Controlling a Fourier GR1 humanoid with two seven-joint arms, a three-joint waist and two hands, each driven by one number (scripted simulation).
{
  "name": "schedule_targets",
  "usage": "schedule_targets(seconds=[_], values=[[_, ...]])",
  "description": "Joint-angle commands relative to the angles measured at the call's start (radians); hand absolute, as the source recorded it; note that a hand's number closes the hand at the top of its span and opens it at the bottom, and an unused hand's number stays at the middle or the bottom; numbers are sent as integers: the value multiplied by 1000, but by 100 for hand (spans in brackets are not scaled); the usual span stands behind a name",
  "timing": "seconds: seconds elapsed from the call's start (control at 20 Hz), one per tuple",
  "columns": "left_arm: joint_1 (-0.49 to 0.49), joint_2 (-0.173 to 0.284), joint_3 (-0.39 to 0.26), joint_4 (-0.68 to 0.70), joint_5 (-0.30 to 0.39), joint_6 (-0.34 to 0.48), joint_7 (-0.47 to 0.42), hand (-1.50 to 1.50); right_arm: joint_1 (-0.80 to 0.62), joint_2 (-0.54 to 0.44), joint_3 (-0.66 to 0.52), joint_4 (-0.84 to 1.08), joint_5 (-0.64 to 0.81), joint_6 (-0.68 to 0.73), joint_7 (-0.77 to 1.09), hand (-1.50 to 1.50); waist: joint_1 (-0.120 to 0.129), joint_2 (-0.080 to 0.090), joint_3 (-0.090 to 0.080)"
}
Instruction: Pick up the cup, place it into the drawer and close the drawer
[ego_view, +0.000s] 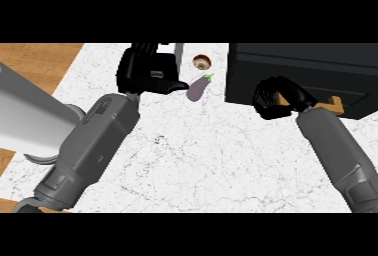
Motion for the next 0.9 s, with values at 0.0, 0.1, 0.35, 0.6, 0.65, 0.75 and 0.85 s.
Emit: schedule_targets(seconds=[0.0,0.1,0.35,0.6,0.65,0.75,0.85], values=[[20,23,-3,-23,4,-29,17,-150,-155,-81,-93,74,-20,-63,60,150,42,22,-3],[26,32,-6,-32,5,-48,19,-150,-176,-128,-108,59,-39,-10,59,150,42,20,-4],[45,36,-11,-46,4,-58,22,-150,-171,-142,-117,32,-62,17,51,150,57,24,-4],[63,37,-13,-62,13,-89,23,-150,-169,-156,-134,6,-100,72,64,150,74,27,-6],[57,48,-4,-69,19,-88,26,-150,-156,-178,-136,1,-102,84,56,150,71,24,-5],[68,26,-14,-72,14,-82,19,-150,-151,-167,-138,-1,-111,90,66,150,68,26,-5],[68,48,-11,-75,14,-94,27,-150,-144,-180,-139,-11,-117,110,63,150,75,29,-5]])
